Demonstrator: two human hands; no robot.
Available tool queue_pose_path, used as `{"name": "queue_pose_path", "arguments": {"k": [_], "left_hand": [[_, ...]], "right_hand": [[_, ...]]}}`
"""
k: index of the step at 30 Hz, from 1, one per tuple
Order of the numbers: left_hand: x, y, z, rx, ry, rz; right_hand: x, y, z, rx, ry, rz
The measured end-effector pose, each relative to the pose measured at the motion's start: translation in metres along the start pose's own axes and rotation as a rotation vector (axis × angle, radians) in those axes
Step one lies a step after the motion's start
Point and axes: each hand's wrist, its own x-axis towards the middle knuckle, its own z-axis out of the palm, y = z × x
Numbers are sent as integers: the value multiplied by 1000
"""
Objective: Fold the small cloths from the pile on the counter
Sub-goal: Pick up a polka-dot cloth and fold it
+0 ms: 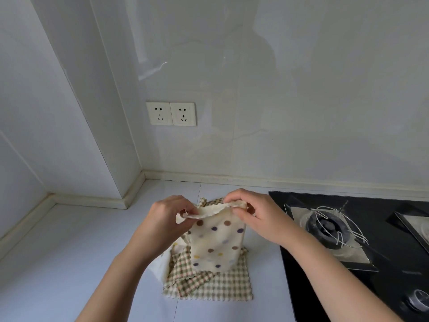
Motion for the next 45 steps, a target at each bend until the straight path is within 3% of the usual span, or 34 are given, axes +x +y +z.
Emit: {"name": "queue_pose_path", "arguments": {"k": [3,8,15,27,45], "left_hand": [[7,-3,-8,40,-75,44],[17,-4,-14,55,-133,72],[21,1,-16,-3,-118,48],[49,12,-44,32,-121,162],[62,14,-42,153,-68,293]], "right_hand": [[7,-4,-13,-104,-90,-34],[16,-9,-24,-126,-93,2],[21,-16,-32,-171,-121,11],[47,-45,-65,-389,-299,12],[48,-61,-85,-253,-145,40]]}}
